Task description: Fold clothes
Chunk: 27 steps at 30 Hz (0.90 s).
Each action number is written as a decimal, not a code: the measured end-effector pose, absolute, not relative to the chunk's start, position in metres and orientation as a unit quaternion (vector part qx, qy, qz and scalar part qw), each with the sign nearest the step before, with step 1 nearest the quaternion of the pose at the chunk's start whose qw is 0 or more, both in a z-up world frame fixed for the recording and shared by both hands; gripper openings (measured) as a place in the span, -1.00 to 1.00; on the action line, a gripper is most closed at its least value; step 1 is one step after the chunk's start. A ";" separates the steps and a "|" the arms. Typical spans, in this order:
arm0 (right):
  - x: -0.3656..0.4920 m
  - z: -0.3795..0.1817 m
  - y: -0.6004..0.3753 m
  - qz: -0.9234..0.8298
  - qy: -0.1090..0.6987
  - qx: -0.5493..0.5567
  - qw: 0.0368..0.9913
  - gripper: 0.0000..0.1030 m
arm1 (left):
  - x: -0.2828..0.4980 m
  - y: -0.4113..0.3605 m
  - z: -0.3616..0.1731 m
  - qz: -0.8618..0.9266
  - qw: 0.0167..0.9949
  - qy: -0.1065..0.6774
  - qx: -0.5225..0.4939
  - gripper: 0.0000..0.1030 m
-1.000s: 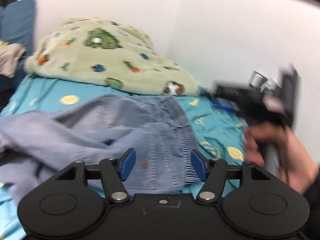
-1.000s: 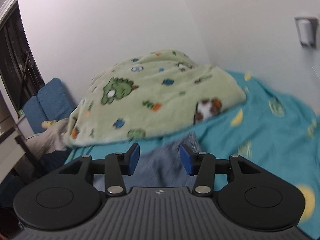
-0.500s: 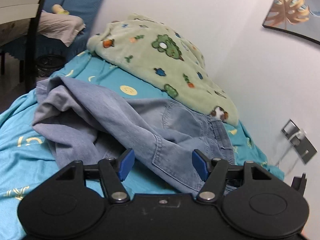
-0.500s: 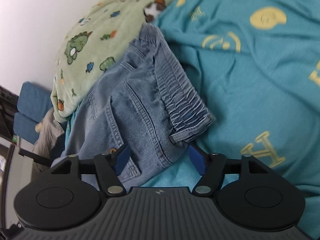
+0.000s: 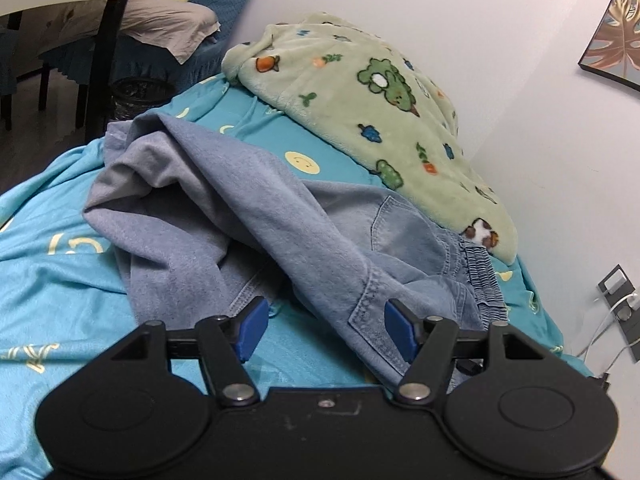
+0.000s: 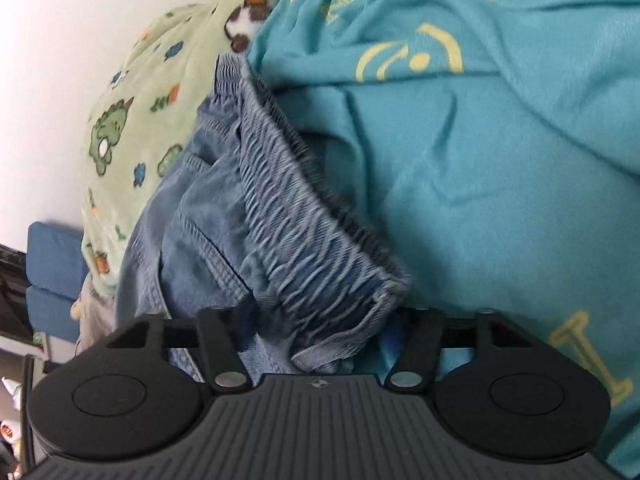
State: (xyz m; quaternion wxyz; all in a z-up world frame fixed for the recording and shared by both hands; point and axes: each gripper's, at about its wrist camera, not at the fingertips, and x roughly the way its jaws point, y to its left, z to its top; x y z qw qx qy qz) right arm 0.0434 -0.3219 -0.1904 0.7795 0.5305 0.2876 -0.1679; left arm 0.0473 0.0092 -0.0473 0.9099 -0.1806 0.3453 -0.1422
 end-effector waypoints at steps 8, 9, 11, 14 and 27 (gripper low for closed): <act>0.025 -0.129 -0.318 -0.190 0.194 0.429 0.862 -0.61 | 0.043 0.008 -0.043 -0.151 0.916 0.324 -0.184 0.19; 0.022 -0.122 -0.320 -0.195 0.180 0.422 0.867 -0.63 | 0.043 0.009 -0.042 -0.150 0.917 0.321 -0.185 0.19; 0.020 -0.117 -0.327 -0.216 0.168 0.412 0.869 -0.64 | 0.042 0.009 -0.040 -0.150 0.917 0.319 -0.185 0.19; 0.022 -0.129 -0.342 -0.253 0.179 0.405 0.860 -0.64 | 0.042 0.008 -0.040 -0.153 0.918 0.319 -0.180 0.19; 0.022 -0.161 -0.347 -0.285 0.248 0.410 0.830 -0.02 | 0.041 0.004 -0.036 -0.157 0.920 0.322 -0.158 0.19</act>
